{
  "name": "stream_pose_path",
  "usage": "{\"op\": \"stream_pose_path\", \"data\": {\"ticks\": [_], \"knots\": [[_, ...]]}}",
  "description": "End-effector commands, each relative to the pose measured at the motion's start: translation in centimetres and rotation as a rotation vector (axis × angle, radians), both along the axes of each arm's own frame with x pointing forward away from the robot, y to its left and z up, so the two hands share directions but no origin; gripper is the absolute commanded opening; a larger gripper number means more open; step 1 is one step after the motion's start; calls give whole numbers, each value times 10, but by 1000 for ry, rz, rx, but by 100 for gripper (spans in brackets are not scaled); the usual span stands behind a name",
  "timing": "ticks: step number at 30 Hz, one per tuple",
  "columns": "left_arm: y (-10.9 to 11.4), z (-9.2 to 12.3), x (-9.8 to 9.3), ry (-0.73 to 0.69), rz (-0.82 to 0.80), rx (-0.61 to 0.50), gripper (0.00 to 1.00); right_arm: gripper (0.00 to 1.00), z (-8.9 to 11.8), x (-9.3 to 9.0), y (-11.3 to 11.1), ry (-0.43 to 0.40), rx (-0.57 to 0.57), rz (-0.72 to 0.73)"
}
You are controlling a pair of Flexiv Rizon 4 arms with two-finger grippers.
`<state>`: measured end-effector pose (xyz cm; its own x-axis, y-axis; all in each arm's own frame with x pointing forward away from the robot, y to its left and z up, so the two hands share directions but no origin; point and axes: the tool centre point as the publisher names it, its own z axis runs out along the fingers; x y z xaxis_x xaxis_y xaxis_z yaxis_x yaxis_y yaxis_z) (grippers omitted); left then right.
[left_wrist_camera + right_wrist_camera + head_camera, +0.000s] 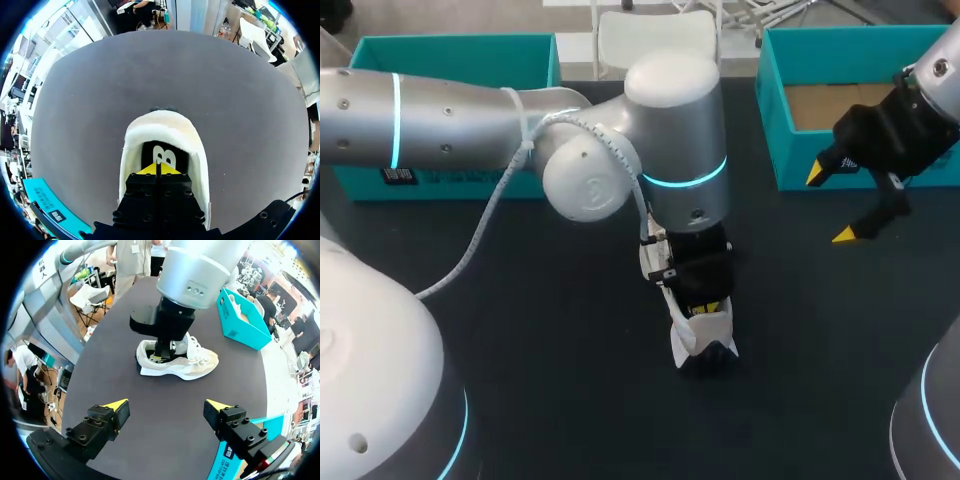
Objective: Take the shoe out of the shoebox, open the shoe tongue, remove and reinsert the insole, then place the shoe into the shoebox
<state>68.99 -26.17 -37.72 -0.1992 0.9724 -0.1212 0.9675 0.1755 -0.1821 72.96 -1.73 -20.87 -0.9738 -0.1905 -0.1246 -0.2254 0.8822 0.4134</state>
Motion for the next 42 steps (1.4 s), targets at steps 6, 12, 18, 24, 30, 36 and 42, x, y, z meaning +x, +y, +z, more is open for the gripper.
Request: {"op": "stream_pose_path", "data": {"ticks": [6,12,18,24,30,36,42], "knots": [[-6,-29,-1,-28,-7,53,0,100,-1,0,1,0,-3,-1],[6,-8,4,-68,4,52,0,100,-1,0,1,0,-3,-1],[12,16,7,-180,-18,78,0,100,-1,0,1,0,-3,-1],[9,20,21,-361,7,88,0,100,-1,0,1,0,-3,-1],[9,23,40,-423,76,127,11,100,-1,0,1,0,-3,-1],[12,24,45,-426,86,147,100,100,-1,0,1,0,-3,-1],[18,22,45,-435,85,183,100,100,-1,0,1,0,-3,-1]]}}
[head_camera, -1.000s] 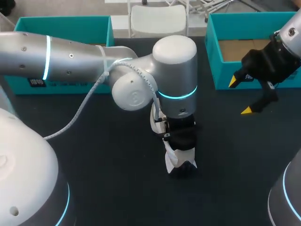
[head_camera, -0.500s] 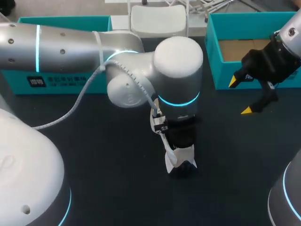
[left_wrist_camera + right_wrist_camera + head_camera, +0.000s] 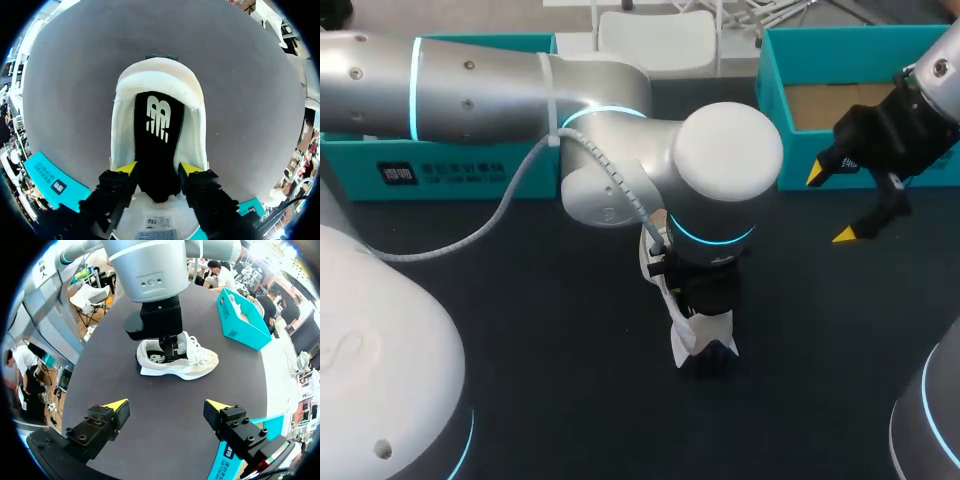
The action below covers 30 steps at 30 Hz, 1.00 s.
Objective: Take the shoe out of the shoebox, open the shoe tongue, remove and reinsert the insole, then place the shoe into the shoebox
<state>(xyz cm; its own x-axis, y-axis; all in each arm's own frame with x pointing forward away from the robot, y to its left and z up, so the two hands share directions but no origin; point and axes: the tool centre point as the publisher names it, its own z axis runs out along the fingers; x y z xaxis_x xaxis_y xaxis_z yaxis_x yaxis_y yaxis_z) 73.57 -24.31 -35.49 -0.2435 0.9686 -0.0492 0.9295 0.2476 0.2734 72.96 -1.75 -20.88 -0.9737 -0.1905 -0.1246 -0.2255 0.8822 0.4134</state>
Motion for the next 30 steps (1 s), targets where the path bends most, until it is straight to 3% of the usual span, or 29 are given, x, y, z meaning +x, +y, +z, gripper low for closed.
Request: {"op": "stream_pose_path", "data": {"ticks": [1,13,30], "knots": [[1,0,0,-4,7,16,100,100,-1,0,1,0,-3,-1],[3,-2,-1,8,19,24,100,100,-1,0,1,0,-3,-1],[6,38,9,10,28,-55,100,100,-1,0,1,0,-3,-1]]}}
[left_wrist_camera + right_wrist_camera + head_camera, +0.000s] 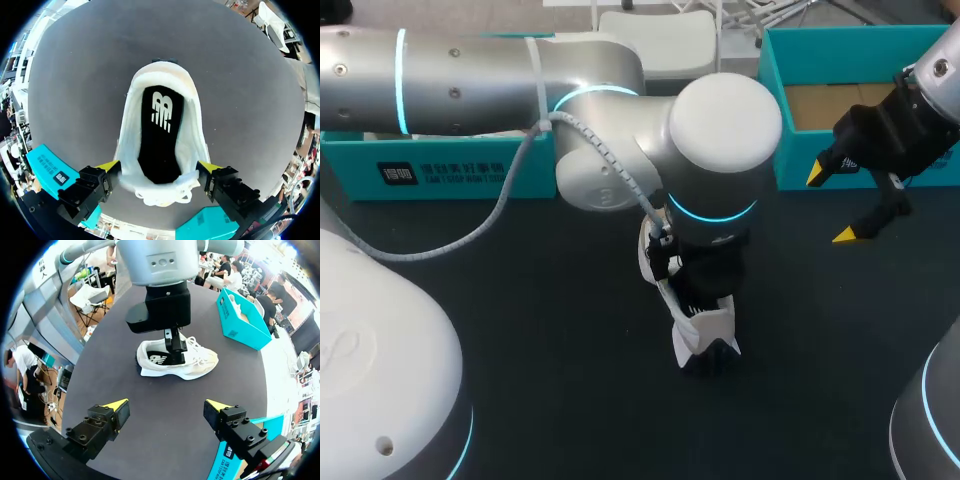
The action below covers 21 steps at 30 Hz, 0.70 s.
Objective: Take the shoe out of the shoebox, open the shoe tongue, remove and reinsert the insole, then place the shoe into the shoebox
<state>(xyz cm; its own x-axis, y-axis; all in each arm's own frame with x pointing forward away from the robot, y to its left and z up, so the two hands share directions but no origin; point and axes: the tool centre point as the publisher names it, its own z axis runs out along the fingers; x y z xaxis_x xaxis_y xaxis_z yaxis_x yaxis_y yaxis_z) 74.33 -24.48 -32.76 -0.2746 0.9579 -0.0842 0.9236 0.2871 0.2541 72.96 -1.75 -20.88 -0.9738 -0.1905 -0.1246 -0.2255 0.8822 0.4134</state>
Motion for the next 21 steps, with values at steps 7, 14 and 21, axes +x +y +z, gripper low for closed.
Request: {"op": "stream_pose_path", "data": {"ticks": [7,14,21], "knots": [[8,28,12,0,14,-63,100,100,-1,0,1,0,-3,-1],[10,37,22,-1,33,-82,100,100,-1,0,1,0,-3,-1],[11,38,33,9,44,-74,85,100,-1,0,1,0,-3,-1]]}}
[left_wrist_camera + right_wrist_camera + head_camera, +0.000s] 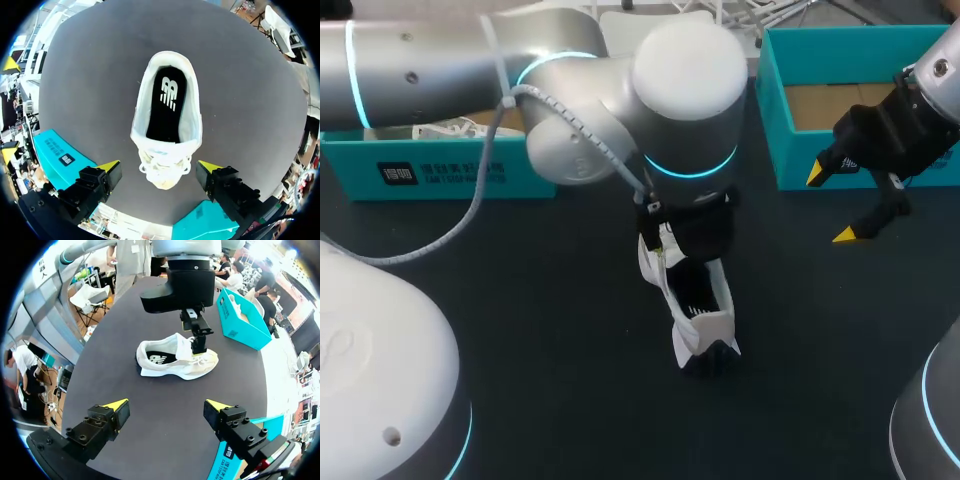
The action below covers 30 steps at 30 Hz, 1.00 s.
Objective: Take the shoe out of the shoebox, open the shoe tongue, remove and reinsert the insole, then place the shoe into the shoebox
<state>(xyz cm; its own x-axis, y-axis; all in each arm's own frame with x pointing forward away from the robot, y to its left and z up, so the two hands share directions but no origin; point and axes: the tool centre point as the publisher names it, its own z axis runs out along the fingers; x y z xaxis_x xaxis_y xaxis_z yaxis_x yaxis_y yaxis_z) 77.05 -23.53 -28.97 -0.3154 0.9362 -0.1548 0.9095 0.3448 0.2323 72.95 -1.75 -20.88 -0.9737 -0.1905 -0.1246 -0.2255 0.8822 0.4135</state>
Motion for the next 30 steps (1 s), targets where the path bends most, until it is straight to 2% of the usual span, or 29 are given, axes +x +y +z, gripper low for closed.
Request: {"op": "stream_pose_path", "data": {"ticks": [1,2,4,6,7,8,12,15,25,30], "knots": [[1,0,6,10,1,5,85,100,-1,0,1,0,-3,-1],[1,-1,7,11,1,6,78,100,-1,0,1,0,-3,-1],[2,-3,7,19,-4,12,80,100,-1,0,1,0,-3,-1],[2,-7,8,24,-9,23,76,100,-1,0,1,0,-3,-1],[3,-8,8,35,-17,26,49,100,-1,0,1,0,-3,-1],[3,-10,8,36,-19,28,43,100,-1,0,1,0,-3,-1],[2,-17,6,49,-36,36,44,100,-1,0,1,0,-3,-1],[0,-23,3,56,-48,49,38,100,-1,0,1,0,-3,-1],[-1,-39,-14,106,-82,58,40,100,-1,0,1,0,-3,-1],[-1,-31,-10,97,-84,45,39,100,-1,0,1,0,-3,-1]]}}
